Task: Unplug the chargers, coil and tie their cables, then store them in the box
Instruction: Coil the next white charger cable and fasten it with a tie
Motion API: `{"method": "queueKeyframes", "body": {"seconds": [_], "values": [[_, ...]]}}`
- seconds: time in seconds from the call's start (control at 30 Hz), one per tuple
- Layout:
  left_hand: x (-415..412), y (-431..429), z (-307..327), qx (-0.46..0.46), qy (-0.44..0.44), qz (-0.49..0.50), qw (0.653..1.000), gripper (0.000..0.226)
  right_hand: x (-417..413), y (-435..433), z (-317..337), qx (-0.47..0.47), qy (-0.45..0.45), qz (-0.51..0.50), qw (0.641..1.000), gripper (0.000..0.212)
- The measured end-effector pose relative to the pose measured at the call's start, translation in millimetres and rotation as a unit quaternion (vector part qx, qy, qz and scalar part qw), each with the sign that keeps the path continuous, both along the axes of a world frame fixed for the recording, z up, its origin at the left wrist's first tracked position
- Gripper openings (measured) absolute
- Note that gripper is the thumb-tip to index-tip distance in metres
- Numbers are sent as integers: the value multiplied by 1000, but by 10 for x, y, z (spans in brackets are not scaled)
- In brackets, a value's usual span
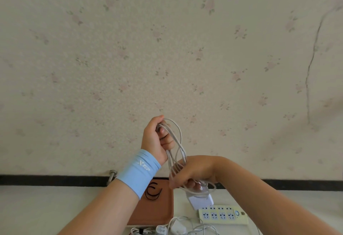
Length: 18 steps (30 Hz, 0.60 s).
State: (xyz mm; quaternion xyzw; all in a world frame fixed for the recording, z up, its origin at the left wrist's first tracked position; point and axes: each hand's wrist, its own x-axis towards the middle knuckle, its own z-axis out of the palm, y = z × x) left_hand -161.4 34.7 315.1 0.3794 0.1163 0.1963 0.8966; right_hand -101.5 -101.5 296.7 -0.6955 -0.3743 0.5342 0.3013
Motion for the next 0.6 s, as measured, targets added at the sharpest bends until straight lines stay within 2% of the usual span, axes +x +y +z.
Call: {"method": "queueKeyframes", "body": {"seconds": [0.1, 0.17, 0.23, 0.33, 0.4, 0.47, 0.5, 0.6], "values": [[-4, 77, 19, -10, -5, -22, 1000, 48, 6, -19, 4, -5, -38, -21, 999, 14], [-6, 191, 66, -4, 5, -16, 1000, 51, 57, -50, 45, -7, -4, -30, 1000, 21], [-24, 292, 108, 21, 38, 1, 999, 57, 121, -92, 104, 4, 30, -17, 999, 14], [-62, 345, 136, 100, 88, 6, 991, 55, 194, -151, 188, 19, 61, 13, 998, 7], [-77, 378, 133, 159, 112, -10, 981, 52, 241, -204, 202, 24, 86, 28, 996, 18], [-83, 421, 107, 237, 135, -21, 962, 52, 270, -263, 203, 9, 105, 0, 994, 22], [-90, 446, 89, 279, 146, -28, 949, 52, 294, -286, 186, -2, 87, -27, 996, 21], [-119, 478, 59, 357, 182, -76, 913, 46, 344, -318, 109, -33, -49, -82, 995, 16]]}}
